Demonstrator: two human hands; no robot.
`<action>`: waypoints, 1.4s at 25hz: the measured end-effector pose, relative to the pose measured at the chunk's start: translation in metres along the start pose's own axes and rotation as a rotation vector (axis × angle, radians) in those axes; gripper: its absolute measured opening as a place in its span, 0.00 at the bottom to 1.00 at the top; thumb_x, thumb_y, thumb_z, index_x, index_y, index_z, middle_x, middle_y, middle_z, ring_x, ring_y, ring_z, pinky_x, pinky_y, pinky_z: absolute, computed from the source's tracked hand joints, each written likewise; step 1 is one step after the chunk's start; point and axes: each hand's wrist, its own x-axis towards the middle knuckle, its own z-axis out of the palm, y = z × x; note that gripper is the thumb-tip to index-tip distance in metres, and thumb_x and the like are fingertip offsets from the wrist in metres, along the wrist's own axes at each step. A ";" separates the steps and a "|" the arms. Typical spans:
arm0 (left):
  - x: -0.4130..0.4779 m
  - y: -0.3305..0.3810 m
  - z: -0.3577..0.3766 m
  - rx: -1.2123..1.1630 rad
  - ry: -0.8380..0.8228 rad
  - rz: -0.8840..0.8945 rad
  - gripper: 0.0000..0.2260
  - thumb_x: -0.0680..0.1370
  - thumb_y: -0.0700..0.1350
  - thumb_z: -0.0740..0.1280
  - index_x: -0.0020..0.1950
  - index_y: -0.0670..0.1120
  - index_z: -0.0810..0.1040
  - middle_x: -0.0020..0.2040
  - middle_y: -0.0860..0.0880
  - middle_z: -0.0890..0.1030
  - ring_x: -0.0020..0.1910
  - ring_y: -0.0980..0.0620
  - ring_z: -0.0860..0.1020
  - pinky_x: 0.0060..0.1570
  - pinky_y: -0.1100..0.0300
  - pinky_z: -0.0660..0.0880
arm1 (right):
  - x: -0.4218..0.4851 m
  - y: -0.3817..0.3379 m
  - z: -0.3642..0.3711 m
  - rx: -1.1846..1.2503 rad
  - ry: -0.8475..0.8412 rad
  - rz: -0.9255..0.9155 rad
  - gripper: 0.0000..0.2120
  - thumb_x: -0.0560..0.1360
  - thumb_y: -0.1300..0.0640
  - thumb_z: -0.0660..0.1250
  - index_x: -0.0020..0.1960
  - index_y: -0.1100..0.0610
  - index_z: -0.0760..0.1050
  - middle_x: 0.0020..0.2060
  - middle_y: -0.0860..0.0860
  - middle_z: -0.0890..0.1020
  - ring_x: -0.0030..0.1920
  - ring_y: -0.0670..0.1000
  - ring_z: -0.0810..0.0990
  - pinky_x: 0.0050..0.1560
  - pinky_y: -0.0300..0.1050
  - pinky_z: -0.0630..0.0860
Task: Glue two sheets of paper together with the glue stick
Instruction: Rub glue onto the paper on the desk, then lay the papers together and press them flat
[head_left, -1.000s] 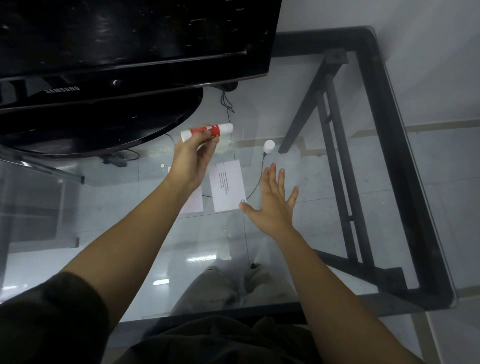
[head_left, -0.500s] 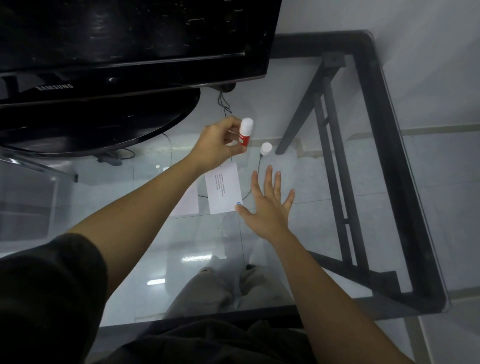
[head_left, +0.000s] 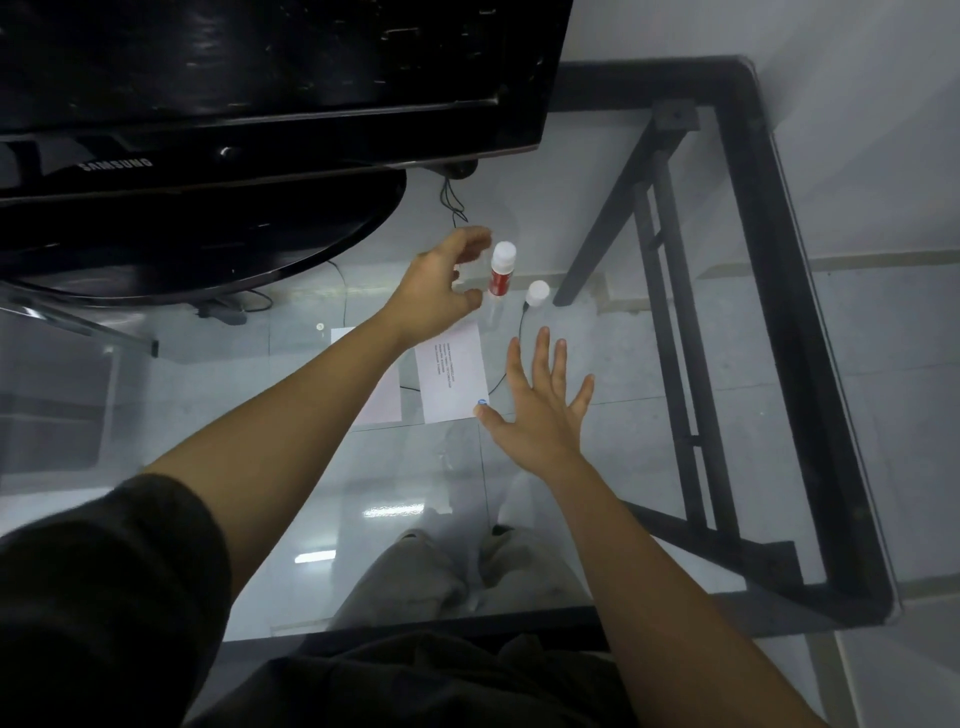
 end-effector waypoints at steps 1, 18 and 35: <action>-0.007 -0.003 -0.004 -0.002 0.056 -0.010 0.24 0.73 0.35 0.67 0.67 0.46 0.68 0.65 0.47 0.74 0.62 0.53 0.72 0.58 0.62 0.67 | -0.001 0.000 -0.001 0.006 -0.002 -0.003 0.41 0.72 0.33 0.54 0.73 0.46 0.34 0.73 0.52 0.32 0.72 0.54 0.28 0.64 0.63 0.28; -0.066 -0.036 -0.003 0.534 -0.078 -0.209 0.24 0.66 0.53 0.74 0.58 0.50 0.72 0.61 0.45 0.67 0.61 0.44 0.62 0.56 0.51 0.63 | -0.003 -0.011 -0.019 0.094 -0.045 0.043 0.42 0.72 0.38 0.62 0.75 0.49 0.41 0.75 0.53 0.37 0.73 0.56 0.34 0.67 0.68 0.36; -0.096 -0.017 -0.011 -0.447 0.221 -0.344 0.20 0.74 0.39 0.69 0.62 0.50 0.65 0.44 0.48 0.80 0.46 0.49 0.80 0.46 0.61 0.79 | -0.014 -0.040 -0.050 1.024 0.198 0.194 0.12 0.73 0.56 0.68 0.56 0.54 0.75 0.47 0.45 0.78 0.43 0.43 0.78 0.33 0.25 0.73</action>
